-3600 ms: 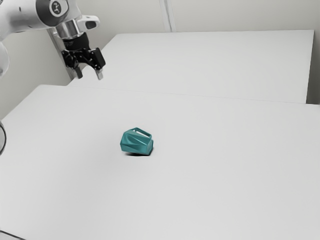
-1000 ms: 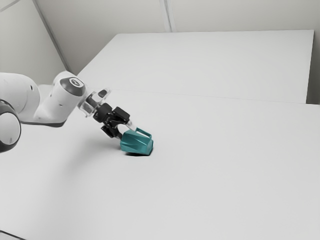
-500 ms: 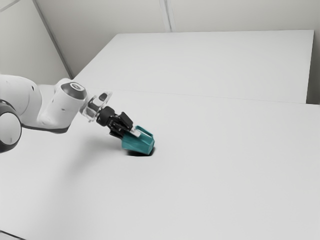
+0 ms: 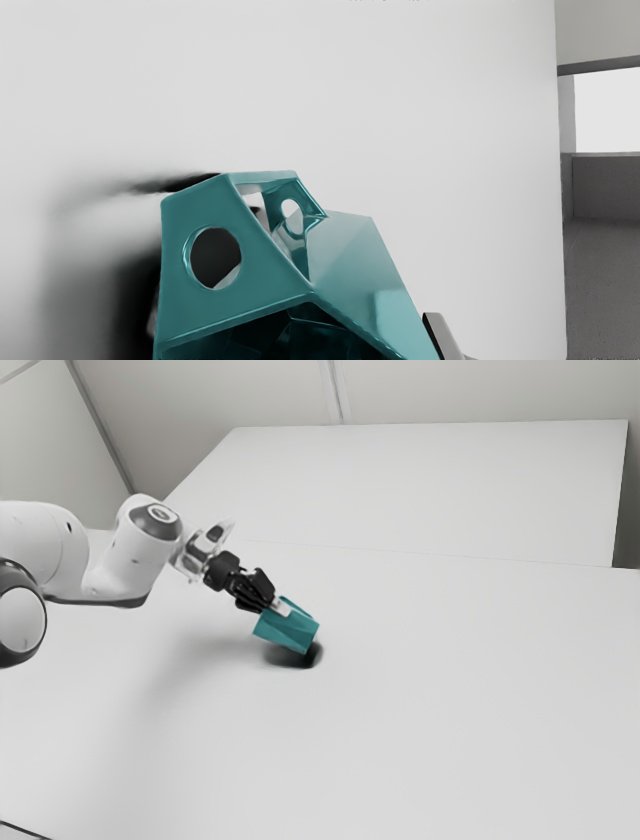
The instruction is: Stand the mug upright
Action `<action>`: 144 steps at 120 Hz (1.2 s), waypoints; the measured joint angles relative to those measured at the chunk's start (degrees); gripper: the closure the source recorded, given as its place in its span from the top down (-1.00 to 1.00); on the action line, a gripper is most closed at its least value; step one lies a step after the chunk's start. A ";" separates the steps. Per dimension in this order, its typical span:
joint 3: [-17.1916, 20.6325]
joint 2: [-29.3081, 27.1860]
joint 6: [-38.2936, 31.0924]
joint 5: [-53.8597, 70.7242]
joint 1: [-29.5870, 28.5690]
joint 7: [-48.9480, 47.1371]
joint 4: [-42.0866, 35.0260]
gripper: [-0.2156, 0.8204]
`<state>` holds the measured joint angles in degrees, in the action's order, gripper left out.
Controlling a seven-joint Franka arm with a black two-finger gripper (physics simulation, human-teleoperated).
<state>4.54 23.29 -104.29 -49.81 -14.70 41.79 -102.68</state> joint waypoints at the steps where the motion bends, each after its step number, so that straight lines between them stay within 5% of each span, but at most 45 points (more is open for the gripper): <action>1: 0.00 -0.08 -0.01 0.01 0.05 0.01 0.04 -0.90; 72: -0.10 -8.19 -1.13 17.06 3.59 -3.87 -0.25 -0.93; 144: -0.14 -8.53 -11.53 35.31 8.71 -9.57 -0.60 -0.93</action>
<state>4.40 14.76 -115.82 -14.50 -5.99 32.22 -103.27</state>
